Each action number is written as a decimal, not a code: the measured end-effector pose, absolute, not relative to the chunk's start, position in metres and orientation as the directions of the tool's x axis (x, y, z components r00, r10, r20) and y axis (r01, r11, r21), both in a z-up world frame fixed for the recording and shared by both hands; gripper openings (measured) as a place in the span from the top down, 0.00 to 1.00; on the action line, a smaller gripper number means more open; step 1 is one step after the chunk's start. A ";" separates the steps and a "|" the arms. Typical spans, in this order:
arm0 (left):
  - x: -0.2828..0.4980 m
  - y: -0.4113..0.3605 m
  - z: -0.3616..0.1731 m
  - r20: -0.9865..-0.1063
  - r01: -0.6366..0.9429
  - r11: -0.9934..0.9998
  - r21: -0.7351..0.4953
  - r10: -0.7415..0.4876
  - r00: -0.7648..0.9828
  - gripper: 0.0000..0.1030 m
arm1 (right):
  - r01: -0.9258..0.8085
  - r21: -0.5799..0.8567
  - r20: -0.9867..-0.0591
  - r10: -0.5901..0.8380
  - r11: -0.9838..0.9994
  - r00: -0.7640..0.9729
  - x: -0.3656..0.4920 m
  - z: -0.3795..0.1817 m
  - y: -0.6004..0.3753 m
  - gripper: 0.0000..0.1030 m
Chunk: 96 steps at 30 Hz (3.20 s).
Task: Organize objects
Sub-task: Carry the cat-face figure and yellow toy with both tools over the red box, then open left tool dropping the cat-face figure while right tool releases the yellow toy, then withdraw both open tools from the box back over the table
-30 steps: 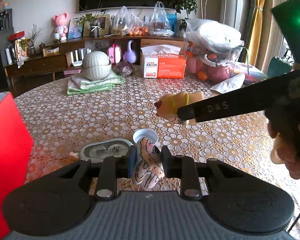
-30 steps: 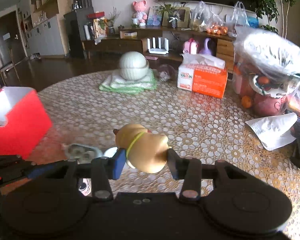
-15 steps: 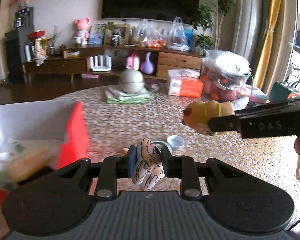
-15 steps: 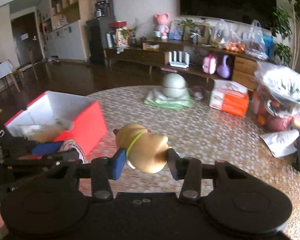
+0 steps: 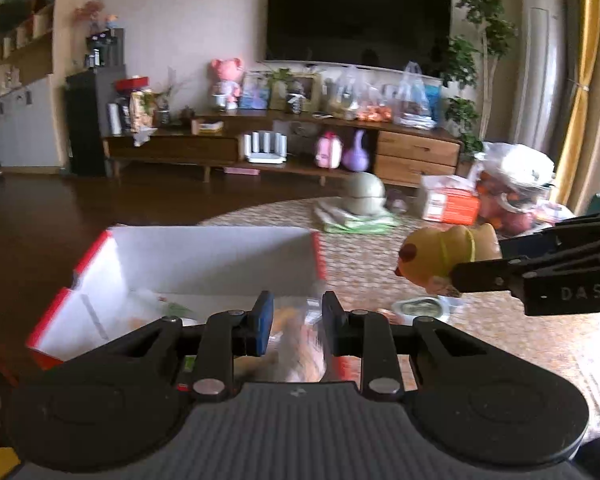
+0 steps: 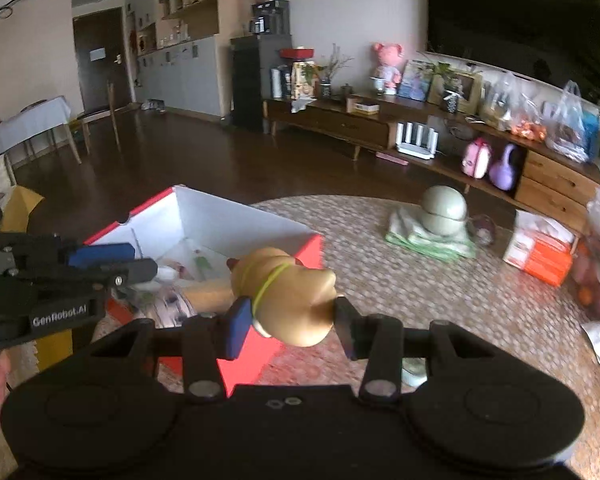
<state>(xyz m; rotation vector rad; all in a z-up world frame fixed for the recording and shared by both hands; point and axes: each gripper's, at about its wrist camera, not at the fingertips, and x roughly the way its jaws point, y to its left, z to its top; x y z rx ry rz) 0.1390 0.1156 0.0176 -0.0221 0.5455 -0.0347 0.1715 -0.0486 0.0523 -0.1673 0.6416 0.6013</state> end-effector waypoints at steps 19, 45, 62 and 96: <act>0.176 0.231 -0.011 -0.587 -0.146 0.989 0.037 0.139 0.797 0.75 | -0.617 -0.039 -0.682 0.430 0.786 0.591 0.226 0.006 0.066 0.56; 0.169 0.215 -0.014 -0.612 -0.162 0.987 0.006 0.131 0.780 0.72 | -0.697 0.050 -0.631 0.563 0.716 0.534 0.183 0.042 0.026 0.36; 0.124 0.147 0.022 -0.551 -0.107 0.994 -0.023 0.077 0.831 0.33 | -0.617 0.056 -0.583 0.527 0.785 0.618 0.148 0.059 -0.069 0.28; 0.122 -0.009 -0.031 -0.501 0.293 0.956 -0.020 -0.263 0.824 0.01 | -0.422 -0.024 -0.675 0.297 0.906 0.675 0.227 -0.025 -0.166 0.06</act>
